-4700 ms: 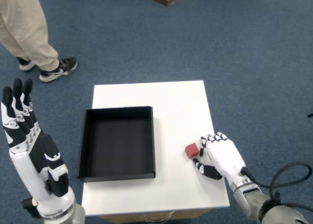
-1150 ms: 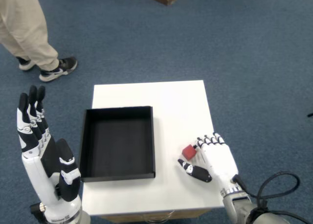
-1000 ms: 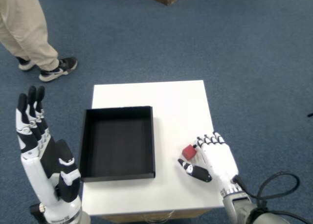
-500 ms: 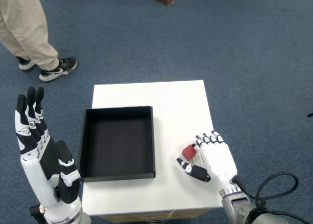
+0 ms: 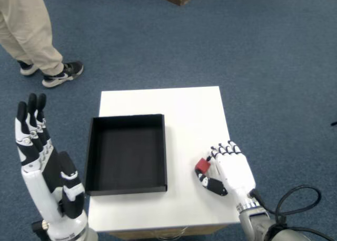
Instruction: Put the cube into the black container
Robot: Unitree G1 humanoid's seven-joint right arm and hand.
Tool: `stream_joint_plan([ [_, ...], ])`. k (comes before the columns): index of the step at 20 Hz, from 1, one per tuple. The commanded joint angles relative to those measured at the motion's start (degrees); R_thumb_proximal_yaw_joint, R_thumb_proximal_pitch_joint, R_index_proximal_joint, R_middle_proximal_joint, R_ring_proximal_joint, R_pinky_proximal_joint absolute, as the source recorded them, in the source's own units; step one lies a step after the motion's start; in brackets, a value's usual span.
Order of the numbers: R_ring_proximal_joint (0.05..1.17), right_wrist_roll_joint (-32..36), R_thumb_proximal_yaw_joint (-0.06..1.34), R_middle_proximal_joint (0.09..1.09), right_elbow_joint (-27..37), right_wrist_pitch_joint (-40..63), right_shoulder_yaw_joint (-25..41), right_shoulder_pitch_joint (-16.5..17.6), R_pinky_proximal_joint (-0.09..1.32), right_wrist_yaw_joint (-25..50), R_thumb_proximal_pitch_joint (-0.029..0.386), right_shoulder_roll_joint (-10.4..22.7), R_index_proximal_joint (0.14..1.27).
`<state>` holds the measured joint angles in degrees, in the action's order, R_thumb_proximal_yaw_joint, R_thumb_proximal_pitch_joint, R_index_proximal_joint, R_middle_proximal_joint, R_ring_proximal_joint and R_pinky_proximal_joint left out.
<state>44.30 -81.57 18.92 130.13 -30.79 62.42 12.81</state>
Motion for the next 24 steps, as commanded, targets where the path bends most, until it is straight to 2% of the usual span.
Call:
stream_joint_plan([
  [1, 0.3, -0.1, 0.67, 0.38, -1.6, 1.3, 0.1, -2.7, 0.15, 1.9, 0.102, 1.0, 0.77],
  [3, 0.3, -0.1, 0.7, 0.39, -1.6, 1.3, 0.2, -2.7, 0.16, 1.8, 0.109, 1.1, 0.81],
  [5, 0.3, 0.0, 0.8, 0.4, -1.5, 1.3, 0.1, -2.7, 0.16, 1.6, 0.124, 1.2, 0.93],
  [7, 0.31, 0.1, 1.17, 0.41, -1.5, 1.3, 0.1, -2.6, 0.17, 1.7, 0.158, 1.2, 1.08],
  [9, 0.32, 0.1, 1.25, 0.42, -1.5, 1.6, 0.2, -2.5, 0.19, 2.3, 0.166, 1.1, 1.11],
  [19, 0.33, 0.1, 1.25, 0.45, -1.6, 2.7, 0.3, -2.8, 0.21, 3.6, 0.174, 1.2, 1.08],
  [24, 0.34, -0.5, 1.25, 0.45, -2.0, 5.4, 0.7, -3.7, 0.22, 8.6, 0.175, 0.9, 1.07],
])
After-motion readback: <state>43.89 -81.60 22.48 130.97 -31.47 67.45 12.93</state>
